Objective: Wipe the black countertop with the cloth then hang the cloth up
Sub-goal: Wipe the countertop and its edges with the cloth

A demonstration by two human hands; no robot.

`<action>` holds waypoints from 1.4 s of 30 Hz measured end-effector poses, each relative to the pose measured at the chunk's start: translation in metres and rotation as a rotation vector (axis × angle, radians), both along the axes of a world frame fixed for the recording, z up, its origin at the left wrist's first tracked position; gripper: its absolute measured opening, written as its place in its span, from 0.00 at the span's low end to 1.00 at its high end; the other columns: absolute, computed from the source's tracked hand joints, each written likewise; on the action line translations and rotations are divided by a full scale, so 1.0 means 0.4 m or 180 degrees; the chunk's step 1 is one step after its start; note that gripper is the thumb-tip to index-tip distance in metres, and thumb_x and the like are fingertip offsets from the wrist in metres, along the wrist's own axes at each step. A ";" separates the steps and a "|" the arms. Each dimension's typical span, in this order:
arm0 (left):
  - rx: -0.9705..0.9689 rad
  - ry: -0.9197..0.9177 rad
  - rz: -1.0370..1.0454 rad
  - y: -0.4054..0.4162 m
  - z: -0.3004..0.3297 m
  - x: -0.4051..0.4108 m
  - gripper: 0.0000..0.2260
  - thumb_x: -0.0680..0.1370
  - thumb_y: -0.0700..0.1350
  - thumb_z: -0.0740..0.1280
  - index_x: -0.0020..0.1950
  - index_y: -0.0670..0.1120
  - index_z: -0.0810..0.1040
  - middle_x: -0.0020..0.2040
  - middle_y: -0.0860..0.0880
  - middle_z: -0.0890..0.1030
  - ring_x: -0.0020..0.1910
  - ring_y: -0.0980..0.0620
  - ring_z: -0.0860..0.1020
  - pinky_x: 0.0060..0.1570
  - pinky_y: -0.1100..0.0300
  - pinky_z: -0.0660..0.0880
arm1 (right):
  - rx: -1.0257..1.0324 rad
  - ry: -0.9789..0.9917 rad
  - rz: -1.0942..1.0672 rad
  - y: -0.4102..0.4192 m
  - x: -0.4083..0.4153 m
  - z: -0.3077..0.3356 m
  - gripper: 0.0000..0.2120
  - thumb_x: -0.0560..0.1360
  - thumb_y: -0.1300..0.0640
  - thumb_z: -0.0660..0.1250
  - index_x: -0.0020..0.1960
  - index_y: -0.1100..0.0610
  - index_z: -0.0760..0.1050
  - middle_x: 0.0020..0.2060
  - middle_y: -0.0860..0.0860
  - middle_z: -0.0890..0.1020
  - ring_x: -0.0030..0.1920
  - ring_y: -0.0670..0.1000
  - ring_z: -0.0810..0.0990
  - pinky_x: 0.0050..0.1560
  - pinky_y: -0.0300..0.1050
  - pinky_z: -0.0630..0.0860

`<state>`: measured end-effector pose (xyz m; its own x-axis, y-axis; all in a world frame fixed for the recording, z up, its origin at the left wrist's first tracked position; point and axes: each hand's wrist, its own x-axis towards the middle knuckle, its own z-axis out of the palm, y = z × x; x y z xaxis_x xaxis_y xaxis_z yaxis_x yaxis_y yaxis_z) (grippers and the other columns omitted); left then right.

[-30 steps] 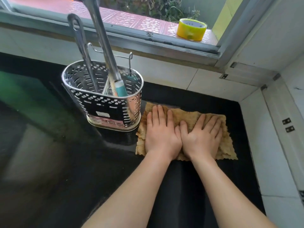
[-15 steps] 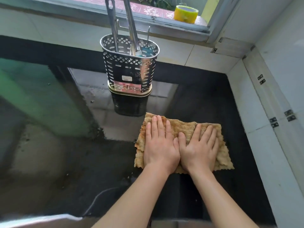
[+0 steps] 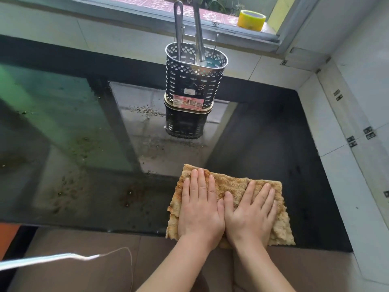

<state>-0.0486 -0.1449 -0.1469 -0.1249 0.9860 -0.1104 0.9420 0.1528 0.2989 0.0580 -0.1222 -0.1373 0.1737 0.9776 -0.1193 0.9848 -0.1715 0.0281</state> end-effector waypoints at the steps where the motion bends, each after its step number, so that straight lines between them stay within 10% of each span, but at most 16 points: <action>1: -0.0006 0.0008 0.0022 -0.015 -0.001 -0.012 0.30 0.82 0.55 0.35 0.80 0.41 0.35 0.78 0.38 0.29 0.78 0.41 0.28 0.77 0.43 0.29 | 0.0000 0.0017 -0.0007 -0.011 -0.014 0.001 0.40 0.78 0.33 0.35 0.83 0.56 0.41 0.81 0.63 0.43 0.81 0.60 0.38 0.79 0.59 0.39; 42: -0.0076 0.0430 0.0471 0.348 -0.016 -0.389 0.32 0.82 0.61 0.36 0.83 0.47 0.46 0.83 0.38 0.44 0.83 0.39 0.42 0.80 0.41 0.42 | -0.0140 0.0113 0.0360 0.388 -0.390 -0.039 0.37 0.78 0.35 0.32 0.81 0.55 0.36 0.80 0.64 0.36 0.79 0.63 0.33 0.79 0.61 0.36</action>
